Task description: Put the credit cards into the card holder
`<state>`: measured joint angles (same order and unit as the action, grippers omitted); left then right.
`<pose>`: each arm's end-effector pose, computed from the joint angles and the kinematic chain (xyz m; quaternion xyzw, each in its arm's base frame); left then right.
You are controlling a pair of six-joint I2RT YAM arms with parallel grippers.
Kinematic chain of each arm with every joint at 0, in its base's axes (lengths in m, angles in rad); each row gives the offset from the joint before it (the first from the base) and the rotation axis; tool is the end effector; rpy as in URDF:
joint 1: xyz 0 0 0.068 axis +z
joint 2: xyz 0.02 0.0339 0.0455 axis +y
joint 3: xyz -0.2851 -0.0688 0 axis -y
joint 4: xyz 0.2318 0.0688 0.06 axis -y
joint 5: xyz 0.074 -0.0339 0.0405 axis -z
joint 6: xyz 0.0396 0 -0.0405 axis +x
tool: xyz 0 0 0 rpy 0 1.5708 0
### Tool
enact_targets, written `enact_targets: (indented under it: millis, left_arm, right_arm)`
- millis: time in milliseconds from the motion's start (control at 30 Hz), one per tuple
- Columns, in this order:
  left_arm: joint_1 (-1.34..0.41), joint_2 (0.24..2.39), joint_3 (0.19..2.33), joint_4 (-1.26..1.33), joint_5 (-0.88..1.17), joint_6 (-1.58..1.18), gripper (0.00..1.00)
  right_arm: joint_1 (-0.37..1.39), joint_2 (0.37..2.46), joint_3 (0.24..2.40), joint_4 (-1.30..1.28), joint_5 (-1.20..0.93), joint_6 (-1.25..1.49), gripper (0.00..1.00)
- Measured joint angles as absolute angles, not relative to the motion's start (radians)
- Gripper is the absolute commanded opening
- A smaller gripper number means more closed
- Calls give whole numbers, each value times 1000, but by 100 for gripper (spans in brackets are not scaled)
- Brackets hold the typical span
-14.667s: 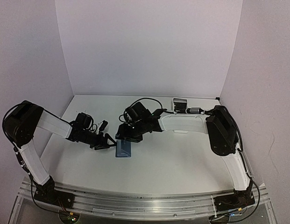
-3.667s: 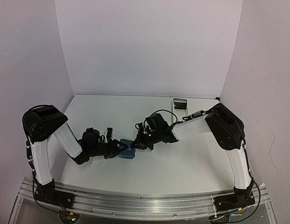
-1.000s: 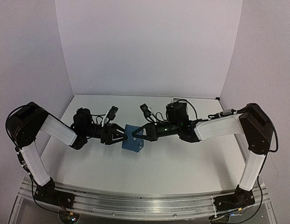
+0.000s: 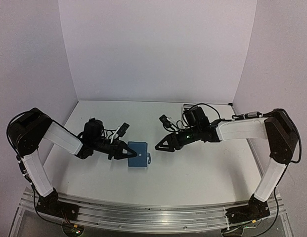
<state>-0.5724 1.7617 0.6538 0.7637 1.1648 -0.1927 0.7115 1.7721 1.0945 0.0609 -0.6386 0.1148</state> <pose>0.2456 -0.2016 0.1826 0.4398 0.6109 -0.5967 0.2780 0.2735 0.2670 0.2331 -0.3857 0.7638 0.4304 0.2873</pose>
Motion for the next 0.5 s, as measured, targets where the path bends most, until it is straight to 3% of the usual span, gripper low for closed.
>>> enact_targets:
  millis: [200, 400, 500]
  left_arm:
    - [-580, 1848, 638, 703, 1014, -416, 0]
    - [-579, 1947, 640, 629, 928, -569, 1]
    - [-580, 1965, 674, 567, 918, -600, 13]
  right_arm:
    - [720, 1853, 1080, 63, -564, 297, 37]
    - [743, 1884, 1057, 65, -538, 443, 31]
    - [756, 1910, 1058, 77, -539, 491, 30]
